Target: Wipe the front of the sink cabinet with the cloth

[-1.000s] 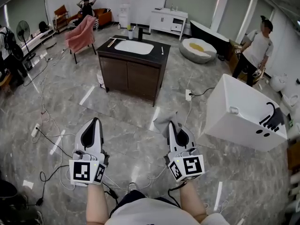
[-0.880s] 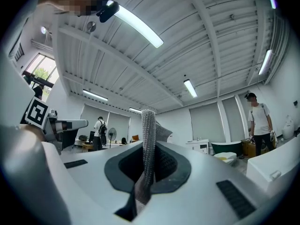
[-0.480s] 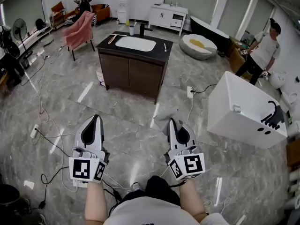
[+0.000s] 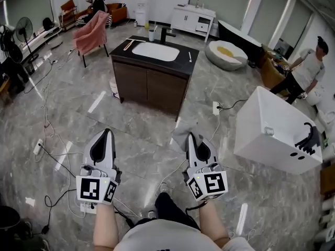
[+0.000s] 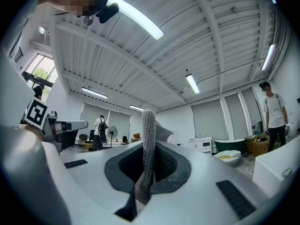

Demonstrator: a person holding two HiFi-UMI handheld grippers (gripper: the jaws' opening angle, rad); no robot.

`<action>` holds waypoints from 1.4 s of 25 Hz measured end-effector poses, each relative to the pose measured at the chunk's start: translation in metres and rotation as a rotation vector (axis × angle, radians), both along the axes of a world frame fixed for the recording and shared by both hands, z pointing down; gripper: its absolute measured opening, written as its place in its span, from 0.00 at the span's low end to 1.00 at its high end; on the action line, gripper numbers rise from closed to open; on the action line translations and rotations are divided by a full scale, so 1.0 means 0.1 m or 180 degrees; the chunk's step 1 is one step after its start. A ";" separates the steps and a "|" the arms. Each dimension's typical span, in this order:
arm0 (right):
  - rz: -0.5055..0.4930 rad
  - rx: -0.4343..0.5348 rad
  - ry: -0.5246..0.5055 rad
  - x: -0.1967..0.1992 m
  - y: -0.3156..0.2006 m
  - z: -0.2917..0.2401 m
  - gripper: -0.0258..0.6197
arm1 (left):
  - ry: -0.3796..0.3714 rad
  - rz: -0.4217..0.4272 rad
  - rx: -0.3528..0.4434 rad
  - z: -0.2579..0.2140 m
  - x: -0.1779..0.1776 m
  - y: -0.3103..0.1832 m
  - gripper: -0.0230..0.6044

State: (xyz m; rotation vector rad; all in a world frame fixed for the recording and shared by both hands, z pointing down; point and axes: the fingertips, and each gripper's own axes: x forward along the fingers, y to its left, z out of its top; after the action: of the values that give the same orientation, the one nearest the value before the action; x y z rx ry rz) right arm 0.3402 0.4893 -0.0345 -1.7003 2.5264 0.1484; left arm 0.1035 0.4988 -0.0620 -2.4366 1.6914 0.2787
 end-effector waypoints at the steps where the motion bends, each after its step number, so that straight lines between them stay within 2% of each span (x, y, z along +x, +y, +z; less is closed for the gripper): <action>1: -0.0019 0.0007 -0.0005 -0.01 -0.10 0.00 0.05 | -0.0007 -0.0011 0.0003 -0.01 0.00 -0.09 0.04; 11: -0.0115 0.0052 -0.0026 0.07 -1.13 -0.13 0.05 | -0.0022 -0.0109 0.0109 -0.21 0.07 -1.03 0.04; 19: -0.0257 0.0110 -0.0063 0.21 -1.77 -0.20 0.05 | -0.0046 -0.0203 0.0113 -0.25 0.24 -1.57 0.04; 28: -0.0369 0.0099 -0.0149 0.38 -2.19 -0.14 0.05 | -0.0150 -0.0274 0.0135 -0.26 0.47 -1.89 0.04; 35: -0.0379 0.0048 -0.0176 0.32 -2.45 -0.06 0.05 | -0.0130 -0.0299 0.0108 -0.21 0.41 -2.15 0.04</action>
State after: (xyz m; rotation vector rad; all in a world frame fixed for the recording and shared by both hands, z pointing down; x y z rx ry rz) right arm 0.3726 0.2442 -0.0405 -1.5218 2.5703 0.1098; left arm 0.1446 0.2835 -0.0834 -2.3147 1.7629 0.2417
